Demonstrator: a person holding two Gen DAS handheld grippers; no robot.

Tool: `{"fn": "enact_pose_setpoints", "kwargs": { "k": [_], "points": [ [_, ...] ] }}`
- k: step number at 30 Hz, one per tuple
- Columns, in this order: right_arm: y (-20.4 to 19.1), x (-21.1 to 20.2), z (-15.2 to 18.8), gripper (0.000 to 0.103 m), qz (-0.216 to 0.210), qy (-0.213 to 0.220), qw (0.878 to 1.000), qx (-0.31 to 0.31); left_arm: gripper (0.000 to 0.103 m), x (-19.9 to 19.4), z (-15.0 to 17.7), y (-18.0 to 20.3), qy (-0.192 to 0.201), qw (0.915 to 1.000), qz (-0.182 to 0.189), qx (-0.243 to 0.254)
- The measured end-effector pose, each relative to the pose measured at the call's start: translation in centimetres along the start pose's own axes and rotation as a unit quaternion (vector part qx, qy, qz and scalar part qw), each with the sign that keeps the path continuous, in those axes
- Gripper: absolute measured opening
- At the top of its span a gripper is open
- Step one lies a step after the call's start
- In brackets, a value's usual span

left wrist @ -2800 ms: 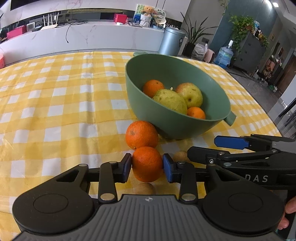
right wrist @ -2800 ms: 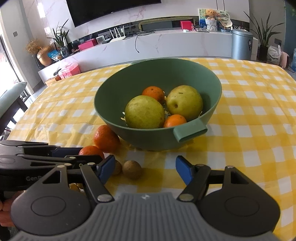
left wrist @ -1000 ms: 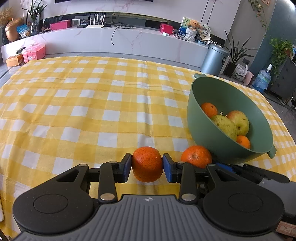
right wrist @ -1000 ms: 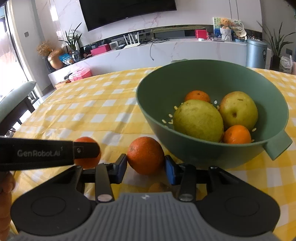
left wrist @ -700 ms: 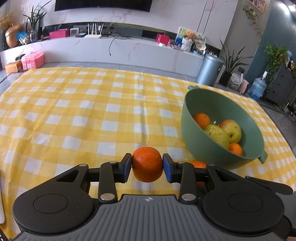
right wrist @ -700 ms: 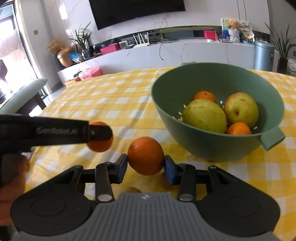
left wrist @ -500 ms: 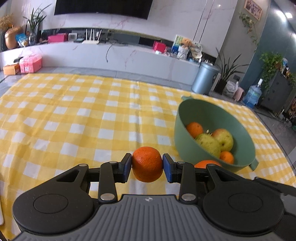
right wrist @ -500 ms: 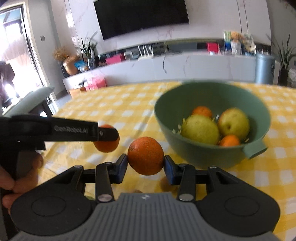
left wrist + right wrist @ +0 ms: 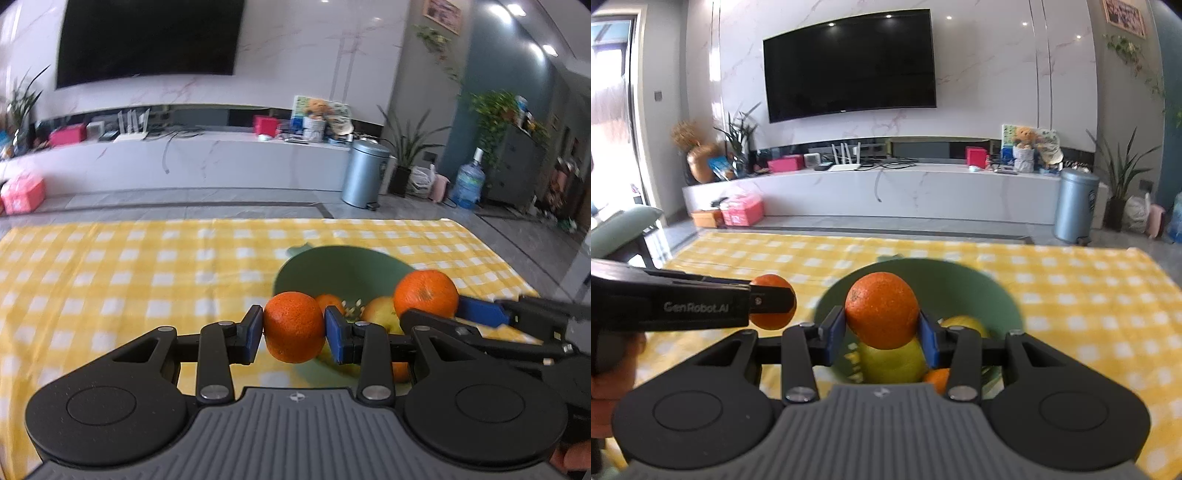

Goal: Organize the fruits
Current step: 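Carry both oranges over the green bowl and open both tools inside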

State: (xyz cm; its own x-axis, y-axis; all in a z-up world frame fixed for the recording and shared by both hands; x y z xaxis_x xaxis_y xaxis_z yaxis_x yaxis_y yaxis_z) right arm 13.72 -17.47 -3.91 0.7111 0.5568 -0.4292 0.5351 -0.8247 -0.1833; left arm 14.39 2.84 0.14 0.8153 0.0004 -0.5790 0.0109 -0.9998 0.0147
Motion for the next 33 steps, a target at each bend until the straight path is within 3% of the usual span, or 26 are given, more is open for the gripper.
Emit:
{"fn": "enact_pose_setpoints", "kwargs": {
  "k": [7,13,33],
  "points": [
    [3.1,2.3,-1.9,0.039,0.029,-0.019,0.998,-0.044,0.04,2.7,-0.8,2.1,-0.004,0.9988,0.003,0.049],
    [5.2,5.0,-1.7,0.039,0.02,-0.041,0.999,-0.004,0.04,4.8,-0.3,2.1,-0.02,0.9974,0.001,0.07],
    [5.4,8.3,-1.0,0.039,0.009,-0.076,0.997,0.003,0.042,5.9,0.5,3.1,-0.008,0.9906,-0.011,0.136]
  ]
}}
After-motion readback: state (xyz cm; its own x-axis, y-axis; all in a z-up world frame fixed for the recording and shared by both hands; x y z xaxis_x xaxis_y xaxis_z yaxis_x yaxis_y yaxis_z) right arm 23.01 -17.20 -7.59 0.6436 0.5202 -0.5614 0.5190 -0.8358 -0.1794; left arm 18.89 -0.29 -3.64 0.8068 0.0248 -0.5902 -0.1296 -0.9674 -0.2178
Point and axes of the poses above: each gripper's, at about its wrist camera, not at the fingertips, and x roughly the way its jaws point, y to its right, z to its underside, the point moved 3 cm from there along x, roughly the way its jaws point, and after that the axes turned 11 degrees about -z, right-handed, at the moved point
